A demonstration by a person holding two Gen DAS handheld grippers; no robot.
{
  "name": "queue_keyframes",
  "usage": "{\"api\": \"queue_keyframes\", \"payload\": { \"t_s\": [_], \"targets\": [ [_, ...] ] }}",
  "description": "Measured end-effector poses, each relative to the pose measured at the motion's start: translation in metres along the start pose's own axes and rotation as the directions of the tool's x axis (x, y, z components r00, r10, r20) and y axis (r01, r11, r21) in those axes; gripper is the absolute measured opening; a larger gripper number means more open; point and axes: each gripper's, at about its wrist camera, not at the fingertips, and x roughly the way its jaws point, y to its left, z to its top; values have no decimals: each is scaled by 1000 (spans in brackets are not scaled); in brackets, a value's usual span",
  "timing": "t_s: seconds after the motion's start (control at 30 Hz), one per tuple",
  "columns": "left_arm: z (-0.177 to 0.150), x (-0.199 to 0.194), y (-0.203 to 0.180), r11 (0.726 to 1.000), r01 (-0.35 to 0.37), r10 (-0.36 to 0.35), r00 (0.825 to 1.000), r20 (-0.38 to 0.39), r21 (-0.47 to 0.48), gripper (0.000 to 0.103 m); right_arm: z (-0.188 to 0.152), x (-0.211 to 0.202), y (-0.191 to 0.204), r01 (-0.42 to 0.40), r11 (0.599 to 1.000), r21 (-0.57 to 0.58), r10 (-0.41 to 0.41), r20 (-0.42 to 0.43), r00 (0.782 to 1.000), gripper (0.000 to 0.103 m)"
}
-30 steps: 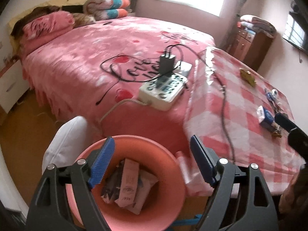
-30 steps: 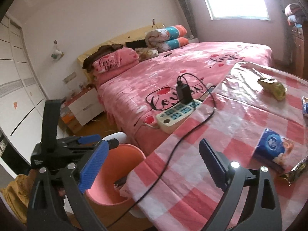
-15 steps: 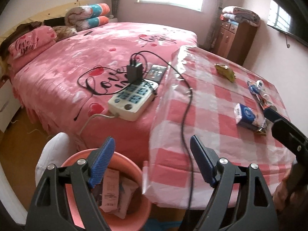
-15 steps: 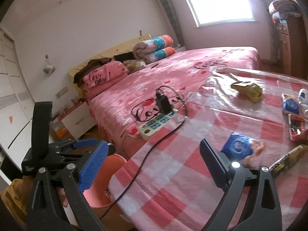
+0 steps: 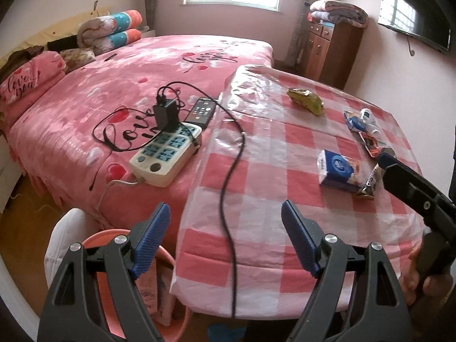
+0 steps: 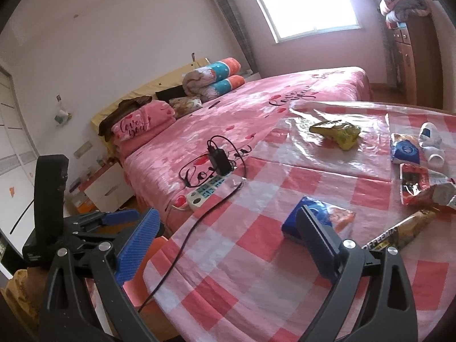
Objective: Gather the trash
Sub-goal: 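Move both tools back toward the remaining items on the table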
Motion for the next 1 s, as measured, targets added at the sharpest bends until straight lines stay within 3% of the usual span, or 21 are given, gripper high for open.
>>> {"api": "queue_keyframes", "payload": {
  "t_s": [0.4, 0.57, 0.83, 1.0],
  "targets": [
    [3, 9, -48, 995, 63, -60, 998, -33, 78, 81, 9, -26, -42, 55, 997, 51, -58, 57, 997, 95],
    [2, 18, -73, 987, 124, -117, 990, -73, 98, 81, 13, -41, -76, 98, 988, 121, -109, 86, 990, 95],
    [7, 39, -111, 974, 163, -147, 983, -109, 155, 81, 14, -61, -132, 216, 952, 216, -241, 100, 965, 95],
    [12, 56, -126, 970, 208, -188, 970, -157, 124, 81, 11, -70, -178, 273, 909, 314, -309, 72, 948, 95]
  ]
}}
